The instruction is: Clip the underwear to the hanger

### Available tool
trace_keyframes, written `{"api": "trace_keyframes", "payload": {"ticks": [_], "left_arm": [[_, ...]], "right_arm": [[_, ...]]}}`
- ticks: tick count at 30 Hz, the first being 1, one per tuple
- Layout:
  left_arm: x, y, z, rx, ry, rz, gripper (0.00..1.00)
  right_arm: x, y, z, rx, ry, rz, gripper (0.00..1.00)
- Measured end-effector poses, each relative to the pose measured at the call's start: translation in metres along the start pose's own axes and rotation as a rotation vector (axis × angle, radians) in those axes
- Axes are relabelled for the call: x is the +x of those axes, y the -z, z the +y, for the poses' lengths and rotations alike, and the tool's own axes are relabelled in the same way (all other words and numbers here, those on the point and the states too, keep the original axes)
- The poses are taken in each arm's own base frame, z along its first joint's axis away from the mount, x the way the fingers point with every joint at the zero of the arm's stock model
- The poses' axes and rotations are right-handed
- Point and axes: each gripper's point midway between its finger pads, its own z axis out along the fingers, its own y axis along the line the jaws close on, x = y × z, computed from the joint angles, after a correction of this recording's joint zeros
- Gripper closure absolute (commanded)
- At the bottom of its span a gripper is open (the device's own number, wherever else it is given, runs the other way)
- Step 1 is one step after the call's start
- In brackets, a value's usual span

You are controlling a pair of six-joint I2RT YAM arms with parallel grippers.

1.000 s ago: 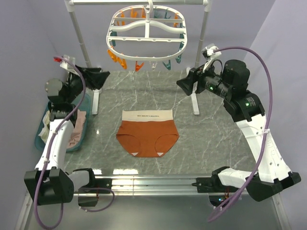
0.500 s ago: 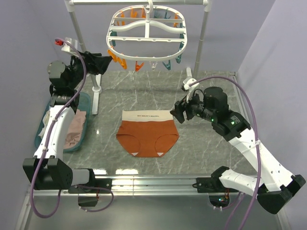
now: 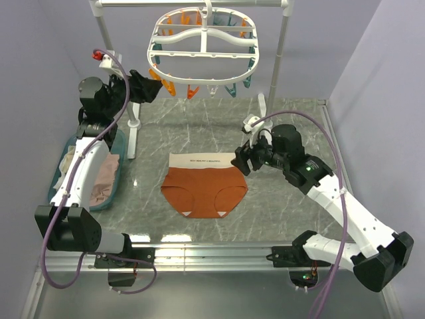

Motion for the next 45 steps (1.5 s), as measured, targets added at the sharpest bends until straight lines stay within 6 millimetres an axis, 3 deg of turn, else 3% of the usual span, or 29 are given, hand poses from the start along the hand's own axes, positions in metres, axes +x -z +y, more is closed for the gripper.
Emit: {"api": "trace_keyframes", "payload": {"ticks": [5,11,19,32,35,38,39,45], "left_arm": [[0.002,-0.004,-0.005,-0.007,-0.009,0.009,0.25],[-0.01,-0.008,-0.01,-0.006,-0.019,-0.013,0.27],[-0.006,-0.014,-0.002,-0.024,-0.01,-0.006,0.37],[-0.018,-0.018,-0.005,-0.016,-0.018,-0.025,0.34],[-0.02,-0.018,-0.006,-0.014,-0.021,-0.029,0.39],[-0.022,-0.018,-0.007,-0.012,-0.024,-0.032,0.5],[-0.023,-0.018,-0.007,-0.011,-0.026,-0.033,0.59],[-0.025,-0.018,-0.01,0.004,-0.036,-0.034,0.8]], "right_arm": [[-0.002,-0.011,-0.001,-0.009,-0.009,-0.008,0.23],[-0.008,-0.017,-0.002,-0.011,-0.025,-0.037,0.23],[-0.005,-0.022,-0.003,-0.013,-0.03,-0.028,0.23],[0.001,-0.03,-0.001,-0.032,-0.041,-0.007,0.23],[0.005,-0.035,-0.001,-0.036,-0.049,0.009,0.23],[0.006,-0.036,-0.001,-0.037,-0.052,0.014,0.23],[0.006,-0.036,-0.001,-0.037,-0.053,0.014,0.23],[0.006,-0.036,-0.001,-0.037,-0.059,0.014,0.24]]}}
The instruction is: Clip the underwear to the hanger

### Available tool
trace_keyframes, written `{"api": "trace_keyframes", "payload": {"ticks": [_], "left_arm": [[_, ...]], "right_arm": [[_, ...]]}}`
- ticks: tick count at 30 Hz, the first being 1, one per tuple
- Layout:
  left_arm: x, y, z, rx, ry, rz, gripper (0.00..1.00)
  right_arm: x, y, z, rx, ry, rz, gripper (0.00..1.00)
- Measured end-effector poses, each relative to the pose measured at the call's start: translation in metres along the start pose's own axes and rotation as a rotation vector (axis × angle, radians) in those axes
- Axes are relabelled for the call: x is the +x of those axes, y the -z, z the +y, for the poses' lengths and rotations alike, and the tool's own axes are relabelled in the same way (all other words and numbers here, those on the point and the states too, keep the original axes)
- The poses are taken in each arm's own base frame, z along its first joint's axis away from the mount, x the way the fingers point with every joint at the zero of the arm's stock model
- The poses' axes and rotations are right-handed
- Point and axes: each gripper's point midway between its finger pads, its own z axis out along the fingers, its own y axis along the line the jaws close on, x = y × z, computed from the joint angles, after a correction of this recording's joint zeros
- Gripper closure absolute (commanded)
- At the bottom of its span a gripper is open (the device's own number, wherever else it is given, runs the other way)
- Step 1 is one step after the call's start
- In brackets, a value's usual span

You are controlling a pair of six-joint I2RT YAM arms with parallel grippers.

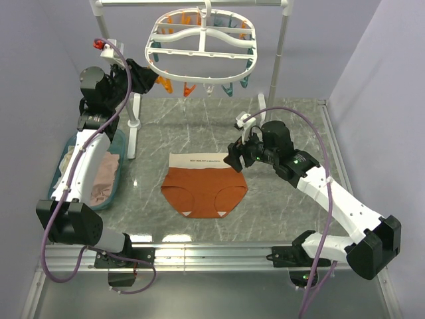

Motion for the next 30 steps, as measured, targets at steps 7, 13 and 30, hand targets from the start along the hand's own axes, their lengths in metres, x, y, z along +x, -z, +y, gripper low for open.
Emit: {"api": "trace_keyframes", "payload": {"ticks": [7,13,30], "left_arm": [[0.002,0.001,-0.004,0.021,0.0,0.012,1.0],[0.004,0.001,-0.004,0.024,0.004,0.02,1.0],[0.014,0.002,-0.002,0.02,0.029,0.047,0.61]], "right_arm": [[0.002,-0.003,-0.001,0.0,-0.007,0.005,0.26],[0.006,-0.023,-0.006,-0.001,-0.033,0.013,0.29],[-0.085,-0.049,-0.002,-0.058,-0.084,-0.183,0.3]]}}
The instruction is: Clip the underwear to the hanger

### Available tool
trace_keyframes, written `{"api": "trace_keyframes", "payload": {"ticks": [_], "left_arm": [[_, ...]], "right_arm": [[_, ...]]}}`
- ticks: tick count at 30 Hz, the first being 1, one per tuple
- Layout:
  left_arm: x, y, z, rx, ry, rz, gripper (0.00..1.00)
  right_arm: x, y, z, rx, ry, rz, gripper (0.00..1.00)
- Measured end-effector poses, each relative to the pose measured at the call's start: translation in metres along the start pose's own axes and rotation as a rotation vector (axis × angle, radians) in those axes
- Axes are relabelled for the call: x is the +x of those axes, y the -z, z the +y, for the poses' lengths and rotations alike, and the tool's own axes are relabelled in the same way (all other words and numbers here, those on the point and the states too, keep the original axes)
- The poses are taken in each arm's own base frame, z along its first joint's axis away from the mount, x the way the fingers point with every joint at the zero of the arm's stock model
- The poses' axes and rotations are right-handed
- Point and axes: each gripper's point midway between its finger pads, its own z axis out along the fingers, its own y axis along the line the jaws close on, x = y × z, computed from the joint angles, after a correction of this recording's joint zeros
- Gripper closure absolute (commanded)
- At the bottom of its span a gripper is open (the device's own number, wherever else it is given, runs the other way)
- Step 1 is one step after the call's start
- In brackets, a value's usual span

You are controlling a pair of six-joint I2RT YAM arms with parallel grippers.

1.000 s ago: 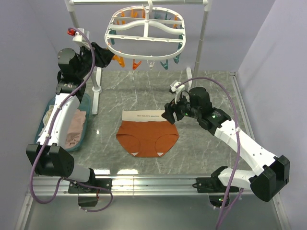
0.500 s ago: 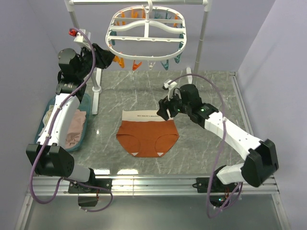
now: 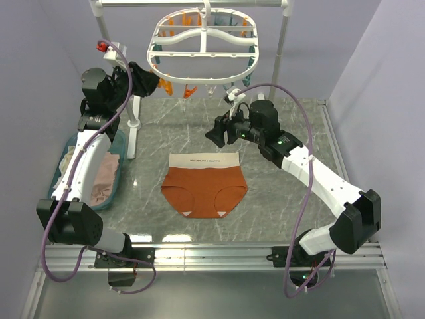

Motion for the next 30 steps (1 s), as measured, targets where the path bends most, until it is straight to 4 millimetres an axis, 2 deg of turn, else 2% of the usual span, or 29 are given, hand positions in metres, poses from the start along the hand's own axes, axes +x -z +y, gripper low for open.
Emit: {"api": "trace_keyframes", "payload": {"ticks": [8,30], "left_arm": [[-0.0009,-0.0002,0.0006,0.0,-0.012,-0.007,0.45],[-0.0075,0.0009,-0.0014,0.04,-0.133,-0.095,0.45]], "right_arm": [[0.0033,-0.0012,0.0021,-0.008,-0.01,0.01,0.29],[0.0081,-0.0015,0.0038,-0.019,-0.02,0.025,0.28]]}}
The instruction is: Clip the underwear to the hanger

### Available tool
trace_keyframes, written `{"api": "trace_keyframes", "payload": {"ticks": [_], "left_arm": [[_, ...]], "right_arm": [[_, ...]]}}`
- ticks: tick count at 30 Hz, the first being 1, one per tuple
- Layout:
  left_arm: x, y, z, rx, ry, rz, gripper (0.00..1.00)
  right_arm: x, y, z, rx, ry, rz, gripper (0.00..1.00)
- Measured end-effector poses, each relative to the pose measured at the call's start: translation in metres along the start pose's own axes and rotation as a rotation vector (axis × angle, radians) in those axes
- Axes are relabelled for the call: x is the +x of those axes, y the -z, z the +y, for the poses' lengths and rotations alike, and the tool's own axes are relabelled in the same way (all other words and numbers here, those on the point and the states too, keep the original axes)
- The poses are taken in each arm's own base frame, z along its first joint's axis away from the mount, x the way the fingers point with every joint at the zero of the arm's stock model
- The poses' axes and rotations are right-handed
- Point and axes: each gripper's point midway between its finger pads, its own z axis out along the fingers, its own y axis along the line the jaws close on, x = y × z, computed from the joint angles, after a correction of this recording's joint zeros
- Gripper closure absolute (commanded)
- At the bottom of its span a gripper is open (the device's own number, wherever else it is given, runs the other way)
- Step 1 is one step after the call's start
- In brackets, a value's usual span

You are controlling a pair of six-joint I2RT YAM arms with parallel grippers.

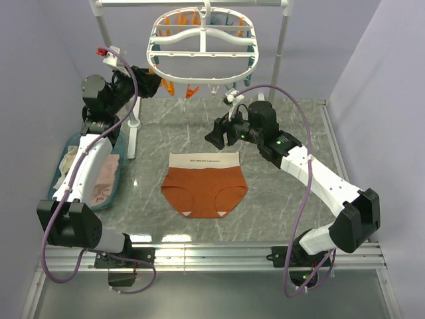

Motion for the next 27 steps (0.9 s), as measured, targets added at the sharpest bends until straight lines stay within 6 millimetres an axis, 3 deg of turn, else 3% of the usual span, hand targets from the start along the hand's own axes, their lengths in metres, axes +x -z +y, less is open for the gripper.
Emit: {"api": "trace_keyframes", "payload": {"ticks": [11,15,16,21,27], "left_arm": [[-0.011,0.002,-0.007,0.028,-0.02,-0.042,0.5],[-0.012,0.001,-0.009,0.032,-0.005,-0.047,0.66],[-0.012,0.001,-0.009,0.034,-0.004,-0.046,0.77],[-0.013,0.002,-0.012,0.049,0.009,-0.048,1.0],[-0.012,0.002,-0.013,0.05,0.018,-0.043,1.0]], "right_arm": [[0.006,-0.003,0.0,-0.007,-0.006,0.015,0.28],[0.006,-0.003,0.0,-0.009,-0.006,0.015,0.28],[0.006,-0.003,0.0,-0.009,-0.006,0.015,0.28],[0.006,-0.003,0.0,-0.009,-0.007,0.016,0.29],[0.01,-0.004,-0.001,-0.009,-0.01,0.017,0.3]]}}
